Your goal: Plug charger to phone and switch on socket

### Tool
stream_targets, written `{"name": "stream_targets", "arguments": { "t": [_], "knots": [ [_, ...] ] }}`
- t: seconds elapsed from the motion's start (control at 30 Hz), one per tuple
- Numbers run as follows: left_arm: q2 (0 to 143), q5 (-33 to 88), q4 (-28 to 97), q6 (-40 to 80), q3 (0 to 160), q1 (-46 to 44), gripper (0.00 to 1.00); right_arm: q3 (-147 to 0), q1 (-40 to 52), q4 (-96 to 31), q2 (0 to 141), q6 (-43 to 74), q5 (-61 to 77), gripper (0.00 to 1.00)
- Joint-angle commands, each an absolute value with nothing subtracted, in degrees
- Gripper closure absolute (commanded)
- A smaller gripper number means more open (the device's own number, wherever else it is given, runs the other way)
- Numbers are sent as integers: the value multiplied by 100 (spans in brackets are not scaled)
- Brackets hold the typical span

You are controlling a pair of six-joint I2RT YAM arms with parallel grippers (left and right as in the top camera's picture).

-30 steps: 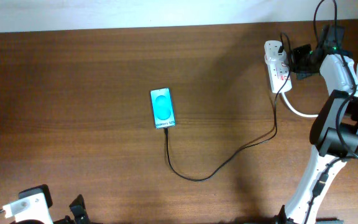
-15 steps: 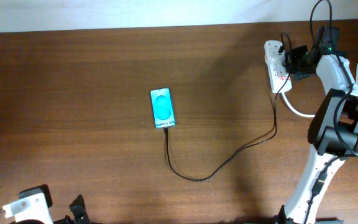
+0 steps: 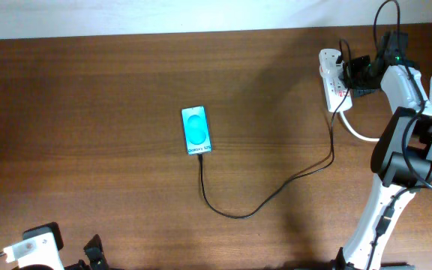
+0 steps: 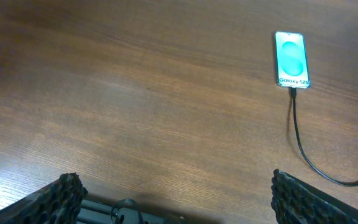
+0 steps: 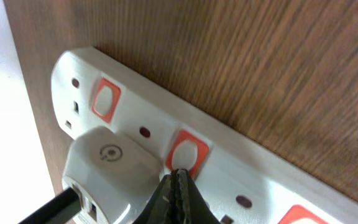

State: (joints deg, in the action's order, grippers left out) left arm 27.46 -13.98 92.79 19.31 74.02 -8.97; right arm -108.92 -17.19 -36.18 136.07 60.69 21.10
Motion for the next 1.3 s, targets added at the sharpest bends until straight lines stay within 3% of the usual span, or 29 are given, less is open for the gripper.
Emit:
{"name": "stream_targets", "arguments": {
  "t": [0.0,1.27],
  "knots": [
    [2711,-1439,9271,2008,7406,-884,0,-10790,-1496,-3747,14027,6160,1887,96],
    [2711,-1439,9271,2008,7406,-884,1,-11196,-1763,-3570,13771,5898,2349,96]
  ]
}}
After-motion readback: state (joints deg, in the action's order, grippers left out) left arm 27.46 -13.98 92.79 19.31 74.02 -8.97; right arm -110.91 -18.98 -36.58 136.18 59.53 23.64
